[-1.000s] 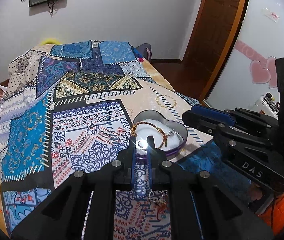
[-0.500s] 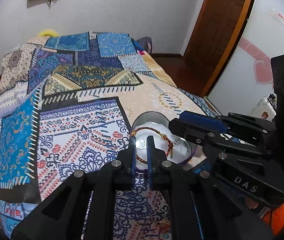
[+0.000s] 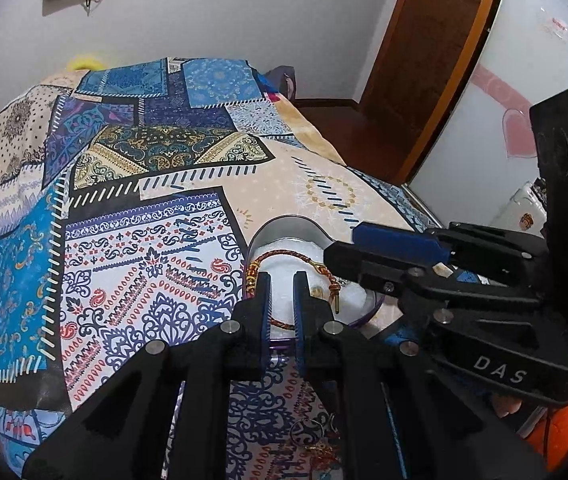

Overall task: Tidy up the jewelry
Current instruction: 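Carry the ring in the right tool and the silver piece in the left tool into the tin and release, then withdraw both tools from the tin toward the tasseled keyrings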

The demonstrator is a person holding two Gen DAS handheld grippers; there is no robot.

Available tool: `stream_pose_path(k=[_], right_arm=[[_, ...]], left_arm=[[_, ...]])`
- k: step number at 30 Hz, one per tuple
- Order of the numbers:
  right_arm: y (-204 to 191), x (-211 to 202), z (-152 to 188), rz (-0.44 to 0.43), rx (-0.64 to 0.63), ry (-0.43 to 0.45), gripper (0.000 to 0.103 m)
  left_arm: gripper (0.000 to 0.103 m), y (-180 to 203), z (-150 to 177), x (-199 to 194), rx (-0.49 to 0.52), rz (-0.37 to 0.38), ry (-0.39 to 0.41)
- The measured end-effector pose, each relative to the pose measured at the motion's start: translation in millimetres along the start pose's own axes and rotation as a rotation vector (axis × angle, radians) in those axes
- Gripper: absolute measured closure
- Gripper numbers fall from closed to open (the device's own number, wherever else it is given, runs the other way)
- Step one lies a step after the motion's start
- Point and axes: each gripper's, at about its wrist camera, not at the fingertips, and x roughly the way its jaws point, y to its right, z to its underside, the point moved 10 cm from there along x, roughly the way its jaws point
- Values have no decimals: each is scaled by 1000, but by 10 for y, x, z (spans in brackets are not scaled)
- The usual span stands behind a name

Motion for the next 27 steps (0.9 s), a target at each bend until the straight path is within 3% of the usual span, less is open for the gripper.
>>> stream_pose_path(k=[11, 27], right_arm=[[-49, -312, -92, 34, -14, 62, 74], [-226, -720, -31, 117, -58, 124, 74]], left_arm=[[95, -14, -15, -275, 0, -20, 27], [75, -149, 120, -897, -2, -118, 98]])
